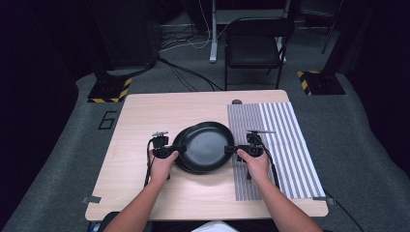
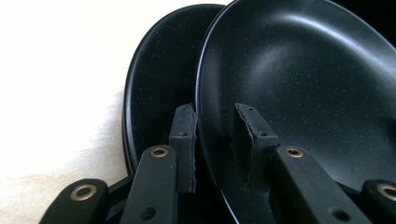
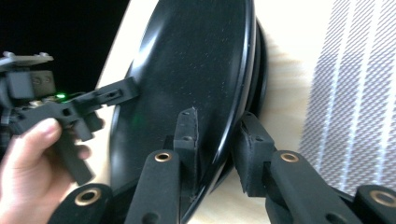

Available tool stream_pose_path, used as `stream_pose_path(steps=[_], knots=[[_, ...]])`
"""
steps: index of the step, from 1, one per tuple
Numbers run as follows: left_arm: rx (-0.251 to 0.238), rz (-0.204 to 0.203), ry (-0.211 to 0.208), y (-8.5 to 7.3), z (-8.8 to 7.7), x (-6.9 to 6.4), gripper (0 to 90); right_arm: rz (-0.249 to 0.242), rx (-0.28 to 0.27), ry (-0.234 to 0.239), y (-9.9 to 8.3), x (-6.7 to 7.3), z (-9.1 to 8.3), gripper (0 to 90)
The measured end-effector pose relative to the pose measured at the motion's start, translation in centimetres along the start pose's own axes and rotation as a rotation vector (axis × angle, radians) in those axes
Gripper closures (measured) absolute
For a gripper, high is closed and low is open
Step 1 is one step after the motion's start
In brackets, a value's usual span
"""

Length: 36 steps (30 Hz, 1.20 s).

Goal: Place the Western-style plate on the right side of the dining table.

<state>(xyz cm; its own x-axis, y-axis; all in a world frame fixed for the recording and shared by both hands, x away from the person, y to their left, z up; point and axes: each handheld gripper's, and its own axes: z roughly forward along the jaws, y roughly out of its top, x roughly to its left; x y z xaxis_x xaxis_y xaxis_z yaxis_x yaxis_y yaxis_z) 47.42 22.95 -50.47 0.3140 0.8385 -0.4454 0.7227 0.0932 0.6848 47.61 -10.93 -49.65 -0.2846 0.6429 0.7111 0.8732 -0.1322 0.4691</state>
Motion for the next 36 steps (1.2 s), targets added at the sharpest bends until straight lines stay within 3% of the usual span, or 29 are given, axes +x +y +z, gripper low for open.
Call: stream_pose_path(steps=[12,14,21,22,26,30,36], knots=[[0.002,0.008,-0.024,-0.2,0.3,0.2,68.8,0.016,0.004,0.019,-0.2,-0.7,0.0,72.4],[-0.005,-0.006,-0.032,-0.2,0.4,0.2,68.0,0.039,-0.007,0.037,-0.3,-1.0,0.1,72.4],[0.012,-0.037,-0.053,0.0,0.3,0.3,71.0,0.042,-0.008,0.031,-0.2,-1.0,0.1,73.7],[-0.004,-0.04,-0.052,0.1,-0.1,0.0,71.7,0.067,-0.014,0.039,-0.2,-1.1,-0.1,75.4],[-0.015,-0.009,-0.043,0.4,-0.5,-0.4,72.6,0.088,-0.022,0.081,-0.2,-1.6,-0.2,76.8],[-0.016,0.001,-0.021,0.5,-0.6,-0.8,72.4,0.061,-0.011,0.071,0.0,-1.2,-0.4,76.9],[-0.015,0.001,-0.021,0.7,-0.8,-0.8,72.3,-0.002,-0.028,0.035,0.1,-0.1,-0.8,77.6]])
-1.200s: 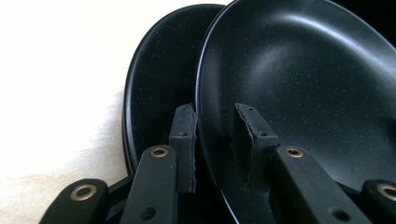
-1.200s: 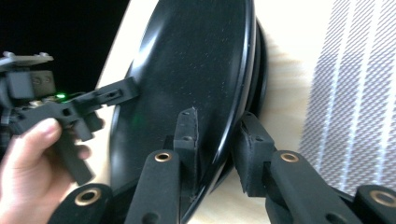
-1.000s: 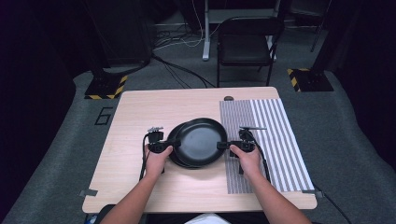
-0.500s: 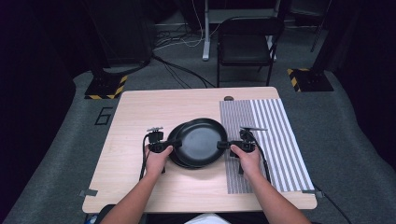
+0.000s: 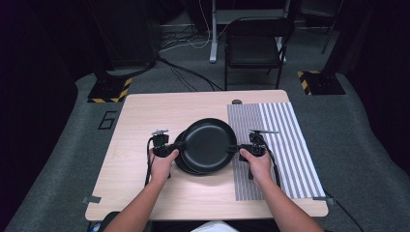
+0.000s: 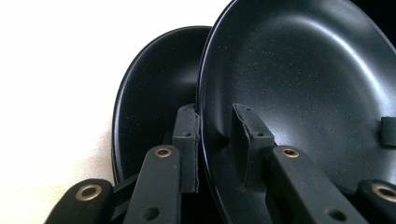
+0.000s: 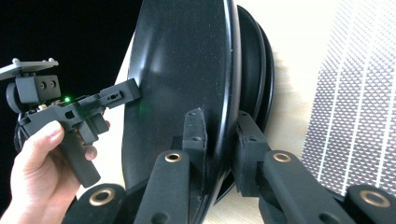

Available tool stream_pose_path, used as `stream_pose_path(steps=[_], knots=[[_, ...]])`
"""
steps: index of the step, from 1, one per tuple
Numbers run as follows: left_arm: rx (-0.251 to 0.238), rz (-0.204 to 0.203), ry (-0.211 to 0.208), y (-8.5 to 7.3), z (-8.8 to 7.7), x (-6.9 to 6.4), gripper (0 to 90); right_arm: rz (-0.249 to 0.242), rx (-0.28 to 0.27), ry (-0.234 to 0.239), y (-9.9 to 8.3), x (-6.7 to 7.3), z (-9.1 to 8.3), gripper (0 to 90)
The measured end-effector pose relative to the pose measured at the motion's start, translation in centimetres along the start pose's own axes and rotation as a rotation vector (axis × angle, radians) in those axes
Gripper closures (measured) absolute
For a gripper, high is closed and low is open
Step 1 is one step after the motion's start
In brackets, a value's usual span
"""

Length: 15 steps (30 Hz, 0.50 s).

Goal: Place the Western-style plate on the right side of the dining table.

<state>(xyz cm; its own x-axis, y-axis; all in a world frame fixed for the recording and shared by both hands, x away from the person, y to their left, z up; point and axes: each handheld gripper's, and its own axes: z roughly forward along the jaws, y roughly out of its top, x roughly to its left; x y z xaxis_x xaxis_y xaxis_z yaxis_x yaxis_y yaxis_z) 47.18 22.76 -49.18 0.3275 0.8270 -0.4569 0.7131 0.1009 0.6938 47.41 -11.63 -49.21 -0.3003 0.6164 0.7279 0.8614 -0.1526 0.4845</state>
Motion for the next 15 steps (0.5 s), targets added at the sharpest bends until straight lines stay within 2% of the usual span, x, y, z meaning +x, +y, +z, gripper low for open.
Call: stream_pose_path(steps=[2,3,7,12,15], knots=[[0.001,0.006,0.003,0.1,-0.1,-0.1,72.3,0.006,-0.003,-0.009,0.0,0.5,-0.1,78.2],[-0.002,0.028,0.009,0.3,-0.4,-0.2,72.3,-0.002,-0.007,-0.009,0.1,0.6,-0.2,79.0],[-0.013,0.063,0.028,0.9,-0.9,-0.6,72.4,0.005,-0.005,-0.002,0.3,1.0,-0.4,80.7],[-0.011,0.069,0.035,1.0,-1.2,-0.6,72.4,-0.022,-0.01,-0.018,0.5,1.9,-0.5,81.2],[-0.011,0.063,0.034,1.0,-1.3,-0.6,72.4,-0.008,-0.001,-0.02,0.6,2.0,-0.5,81.2]])
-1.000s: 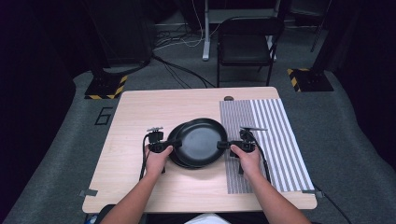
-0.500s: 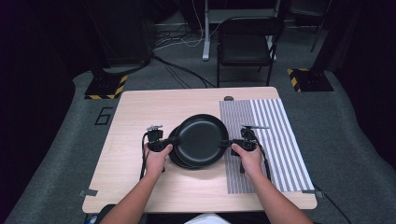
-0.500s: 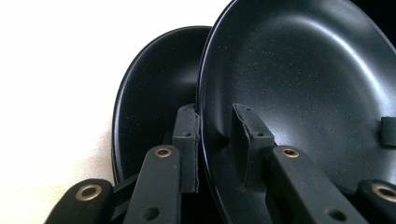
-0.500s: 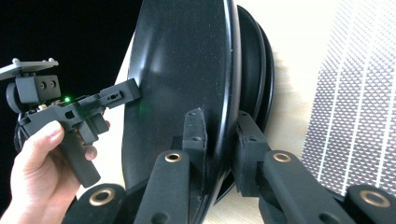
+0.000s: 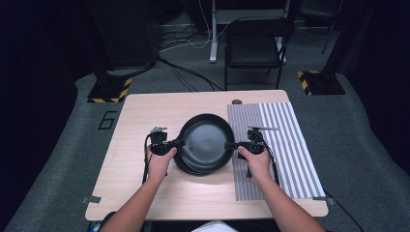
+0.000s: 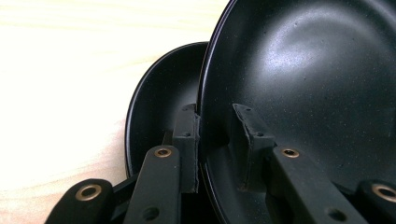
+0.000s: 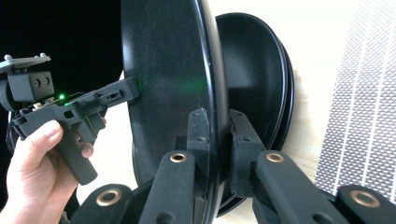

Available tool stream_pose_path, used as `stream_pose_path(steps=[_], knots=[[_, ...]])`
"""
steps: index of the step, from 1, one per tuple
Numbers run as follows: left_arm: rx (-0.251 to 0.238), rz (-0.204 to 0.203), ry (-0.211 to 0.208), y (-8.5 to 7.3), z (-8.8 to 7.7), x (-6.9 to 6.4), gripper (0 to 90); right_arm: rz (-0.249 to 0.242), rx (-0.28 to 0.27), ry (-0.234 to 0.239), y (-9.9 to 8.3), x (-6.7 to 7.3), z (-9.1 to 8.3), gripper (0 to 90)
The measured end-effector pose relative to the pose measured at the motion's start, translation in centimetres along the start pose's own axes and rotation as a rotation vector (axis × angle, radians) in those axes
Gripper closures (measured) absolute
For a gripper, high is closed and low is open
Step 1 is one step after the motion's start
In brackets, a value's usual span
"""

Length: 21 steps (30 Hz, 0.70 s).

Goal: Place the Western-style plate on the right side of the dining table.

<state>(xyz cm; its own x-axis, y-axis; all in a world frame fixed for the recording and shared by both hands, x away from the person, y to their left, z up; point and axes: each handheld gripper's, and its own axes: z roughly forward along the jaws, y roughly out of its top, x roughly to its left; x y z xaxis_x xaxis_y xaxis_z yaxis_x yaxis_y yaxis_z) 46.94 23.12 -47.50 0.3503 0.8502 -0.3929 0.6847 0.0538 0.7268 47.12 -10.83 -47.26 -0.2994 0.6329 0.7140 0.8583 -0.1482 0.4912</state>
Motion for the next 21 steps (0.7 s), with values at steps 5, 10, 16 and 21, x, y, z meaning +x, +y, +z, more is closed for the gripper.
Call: stream_pose_path(steps=[5,10,16,21], knots=[[-0.017,0.009,-0.003,0.2,-0.2,-0.1,72.5,0.027,-0.002,0.015,0.2,0.0,0.0,81.2],[-0.028,0.016,-0.009,0.7,-0.5,-0.5,72.5,0.021,-0.011,0.019,0.6,0.2,-0.4,81.2],[-0.029,0.033,-0.015,1.1,-0.7,-0.9,72.5,0.02,-0.024,0.022,0.7,0.4,-1.0,81.2],[-0.03,0.045,-0.019,1.2,-0.7,-1.2,72.4,0.022,-0.029,0.021,0.8,0.4,-1.3,81.2]])
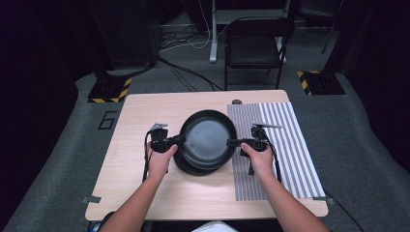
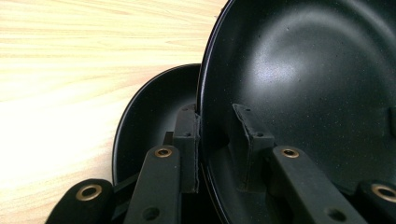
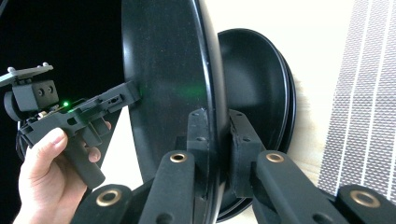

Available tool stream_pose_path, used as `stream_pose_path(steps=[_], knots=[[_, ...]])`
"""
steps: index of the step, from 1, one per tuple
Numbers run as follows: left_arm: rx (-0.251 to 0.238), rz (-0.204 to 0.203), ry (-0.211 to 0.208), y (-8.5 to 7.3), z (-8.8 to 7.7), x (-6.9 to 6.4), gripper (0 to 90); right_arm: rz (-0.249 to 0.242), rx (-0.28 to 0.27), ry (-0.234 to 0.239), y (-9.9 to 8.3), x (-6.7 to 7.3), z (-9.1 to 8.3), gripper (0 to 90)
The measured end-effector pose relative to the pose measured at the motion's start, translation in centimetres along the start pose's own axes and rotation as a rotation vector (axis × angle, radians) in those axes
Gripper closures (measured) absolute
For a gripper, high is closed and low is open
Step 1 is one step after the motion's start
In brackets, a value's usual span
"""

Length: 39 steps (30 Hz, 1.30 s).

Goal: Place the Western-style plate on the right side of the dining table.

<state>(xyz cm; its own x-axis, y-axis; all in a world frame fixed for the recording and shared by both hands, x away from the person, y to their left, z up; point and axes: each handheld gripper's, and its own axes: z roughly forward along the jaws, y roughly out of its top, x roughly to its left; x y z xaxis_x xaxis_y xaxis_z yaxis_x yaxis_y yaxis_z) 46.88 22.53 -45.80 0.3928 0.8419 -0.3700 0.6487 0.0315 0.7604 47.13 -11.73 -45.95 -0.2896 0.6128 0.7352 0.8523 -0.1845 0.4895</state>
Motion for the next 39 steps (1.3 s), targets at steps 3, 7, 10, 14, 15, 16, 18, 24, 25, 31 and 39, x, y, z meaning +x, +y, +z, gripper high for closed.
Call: stream_pose_path(steps=[3,7,10,14,15,16,18,24,25,31,39], knots=[[-0.003,0.001,0.0,0.1,0.0,-0.2,72.3,0.0,-0.006,0.0,0.0,0.1,-0.3,81.2],[0.004,0.009,-0.003,0.4,-0.1,-0.6,72.1,-0.009,-0.009,0.001,0.0,0.2,-0.6,81.1],[0.005,0.013,-0.005,0.5,-0.1,-0.8,72.2,-0.011,-0.015,-0.003,0.0,0.2,-0.9,81.1],[0.001,0.014,-0.006,0.5,0.0,-1.1,72.0,-0.013,-0.02,-0.007,0.0,0.3,-1.3,81.1],[0.004,0.016,-0.007,0.6,0.0,-1.2,72.0,-0.014,-0.022,-0.007,0.0,0.3,-1.4,81.1],[0.004,0.016,-0.007,0.6,0.0,-1.2,72.0,-0.014,-0.022,-0.007,0.0,0.3,-1.4,81.1],[0.003,0.02,-0.007,0.7,0.1,-1.4,72.0,-0.019,-0.026,-0.006,0.0,0.3,-1.6,81.1],[0.003,0.025,-0.009,0.9,0.2,-1.8,71.9,-0.018,-0.028,-0.009,0.1,0.3,-2.0,81.0],[0.005,0.024,-0.008,0.9,0.2,-1.8,71.9,-0.016,-0.029,-0.009,0.1,0.3,-2.0,81.0],[0.008,0.034,-0.01,1.2,0.1,-2.1,71.9,-0.016,-0.034,-0.008,0.2,0.4,-2.4,80.9],[0.002,0.042,-0.013,1.7,0.0,-2.6,71.7,-0.027,-0.047,-0.013,0.4,0.7,-3.0,80.8]])
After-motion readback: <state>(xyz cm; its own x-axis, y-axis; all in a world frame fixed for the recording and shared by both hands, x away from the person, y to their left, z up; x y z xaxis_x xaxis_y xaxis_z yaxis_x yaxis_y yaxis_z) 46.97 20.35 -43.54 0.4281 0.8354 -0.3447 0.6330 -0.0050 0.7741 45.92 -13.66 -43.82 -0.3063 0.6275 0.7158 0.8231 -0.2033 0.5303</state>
